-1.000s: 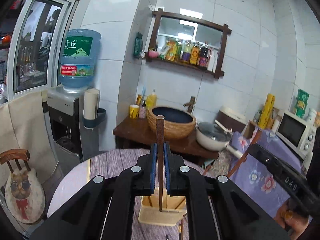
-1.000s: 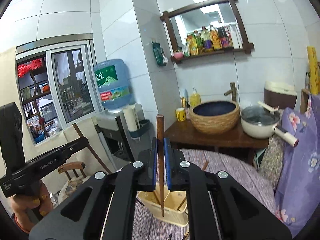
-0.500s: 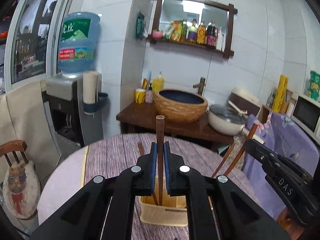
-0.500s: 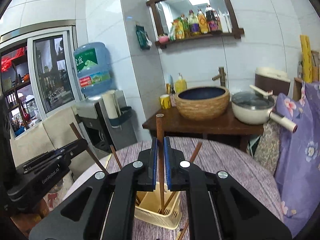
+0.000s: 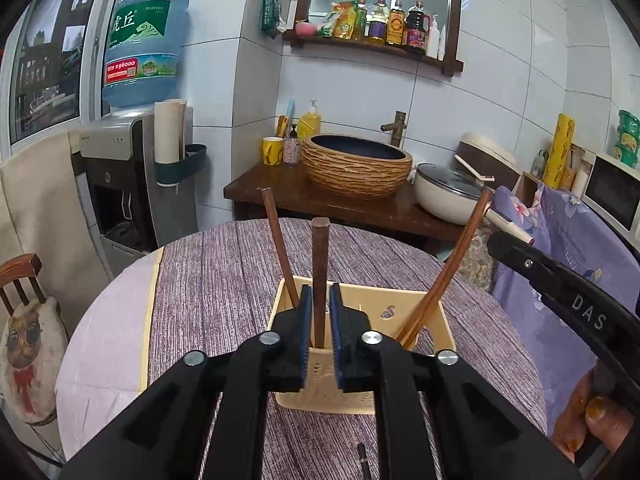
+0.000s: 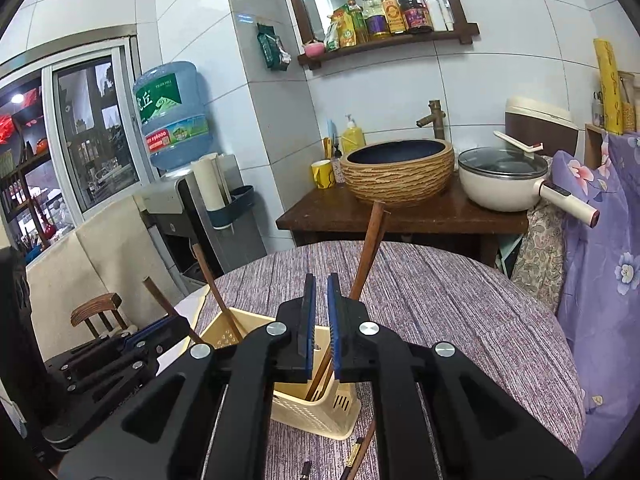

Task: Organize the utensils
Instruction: 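Open both tools to release the chopsticks into the holder, then move both tools down toward the metal spoons lying on the cloth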

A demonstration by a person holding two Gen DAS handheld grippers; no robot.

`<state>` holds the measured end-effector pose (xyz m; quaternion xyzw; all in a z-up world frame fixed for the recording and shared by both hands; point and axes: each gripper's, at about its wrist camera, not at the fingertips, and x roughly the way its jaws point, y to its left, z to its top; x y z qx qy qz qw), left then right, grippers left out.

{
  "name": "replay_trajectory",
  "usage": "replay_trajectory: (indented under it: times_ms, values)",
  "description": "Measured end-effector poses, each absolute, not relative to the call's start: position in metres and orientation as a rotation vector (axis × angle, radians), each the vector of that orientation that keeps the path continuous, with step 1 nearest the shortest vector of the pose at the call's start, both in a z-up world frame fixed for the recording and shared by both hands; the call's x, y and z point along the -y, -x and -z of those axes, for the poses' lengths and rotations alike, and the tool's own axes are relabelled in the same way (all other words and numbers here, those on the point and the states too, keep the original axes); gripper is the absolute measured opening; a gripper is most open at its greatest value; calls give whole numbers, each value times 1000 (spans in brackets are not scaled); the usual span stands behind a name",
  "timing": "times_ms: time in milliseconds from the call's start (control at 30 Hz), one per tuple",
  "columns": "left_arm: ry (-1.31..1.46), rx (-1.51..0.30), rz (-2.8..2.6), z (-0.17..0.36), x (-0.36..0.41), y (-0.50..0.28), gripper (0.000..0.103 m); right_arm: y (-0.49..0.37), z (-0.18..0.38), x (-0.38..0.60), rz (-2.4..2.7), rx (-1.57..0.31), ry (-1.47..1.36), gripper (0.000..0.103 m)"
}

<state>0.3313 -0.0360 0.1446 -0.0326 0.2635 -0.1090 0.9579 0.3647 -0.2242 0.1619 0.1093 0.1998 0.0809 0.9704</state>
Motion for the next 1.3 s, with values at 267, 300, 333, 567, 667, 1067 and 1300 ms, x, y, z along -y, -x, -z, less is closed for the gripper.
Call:
replay_trajectory:
  times_ms: [267, 300, 333, 567, 667, 1067, 1300]
  values:
    - [97, -472, 221, -147, 14, -290, 73, -321, -152, 226, -211, -368, -203, 52]
    - [101, -480, 219, -145, 11, -287, 80, -316, -149, 227, -216, -375, -204, 57]
    - [109, -489, 220, -143, 7, -283, 83, -310, -146, 228, -218, -387, -203, 59]
    - [67, -554, 183, -109, -11, -255, 91, -269, -110, 217, -219, -459, -112, 69]
    - [40, -584, 161, -90, -15, -245, 91, -254, -93, 210, -228, -484, -58, 69]
    - [8, -749, 184, -25, -12, -216, 78, -223, -26, 208, -187, -623, -12, 69]
    - [-38, -806, 213, -1, 5, -199, 75, -205, -1, 212, -149, -665, -30, 69]
